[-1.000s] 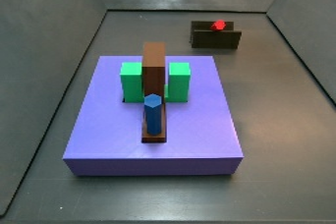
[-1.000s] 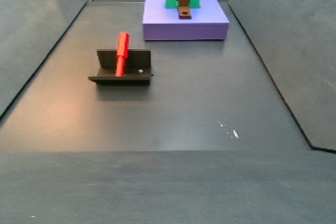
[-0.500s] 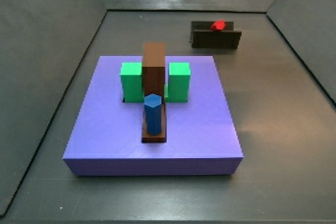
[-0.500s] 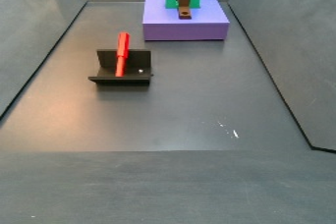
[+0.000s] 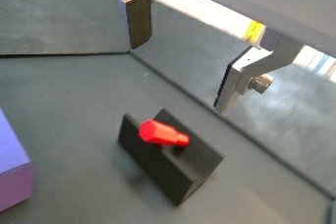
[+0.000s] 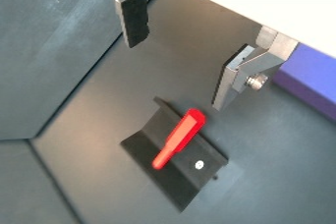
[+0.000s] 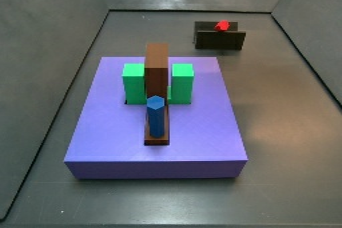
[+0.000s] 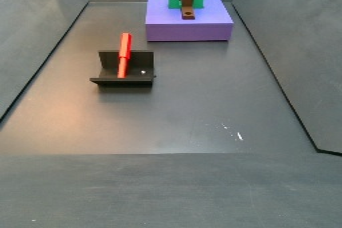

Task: Pick up the red object. Move up. Place the red object on the fixture. Regrasp the red object. Move to above the board. Insert the red object.
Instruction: Regrasp the red object.

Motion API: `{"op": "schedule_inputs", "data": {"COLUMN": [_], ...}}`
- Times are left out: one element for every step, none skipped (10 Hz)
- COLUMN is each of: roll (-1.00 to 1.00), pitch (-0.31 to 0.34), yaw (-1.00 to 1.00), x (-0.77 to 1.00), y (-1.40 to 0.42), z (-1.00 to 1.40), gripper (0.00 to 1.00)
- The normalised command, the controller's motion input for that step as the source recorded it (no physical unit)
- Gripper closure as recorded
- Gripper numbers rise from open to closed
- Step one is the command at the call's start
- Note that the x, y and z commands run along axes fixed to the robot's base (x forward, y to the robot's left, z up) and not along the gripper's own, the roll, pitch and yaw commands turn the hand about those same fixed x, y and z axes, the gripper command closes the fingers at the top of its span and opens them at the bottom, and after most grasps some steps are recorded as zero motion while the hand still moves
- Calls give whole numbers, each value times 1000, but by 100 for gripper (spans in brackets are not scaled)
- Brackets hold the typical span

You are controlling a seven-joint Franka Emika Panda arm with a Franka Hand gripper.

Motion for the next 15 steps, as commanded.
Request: {"op": "schedule_inputs", "data": {"roll": [1000,1000,1000,1000,846,686,740,717,423,237,180,180,0,0,-51], "pitch": [63,0,0,-11,-120,-283,-257,-266,-257,-89,-17,0,0,0,0], "yaw": [43,49,66,66,49,9,0,0,0,0,0,0,0,0,-74], "x": [240,209,40,0,0,-31,-74,-74,0,-243,-217,-117,0,0,0], "y": [-109,0,0,0,37,86,106,94,66,40,63,89,20,120,231], "z": [-114,-206,-214,-357,-491,-577,-554,-563,-249,-54,-34,-17,0,-74,-166], "gripper": [0,0,0,0,0,0,0,0,0,0,0,0,0,0,0]}}
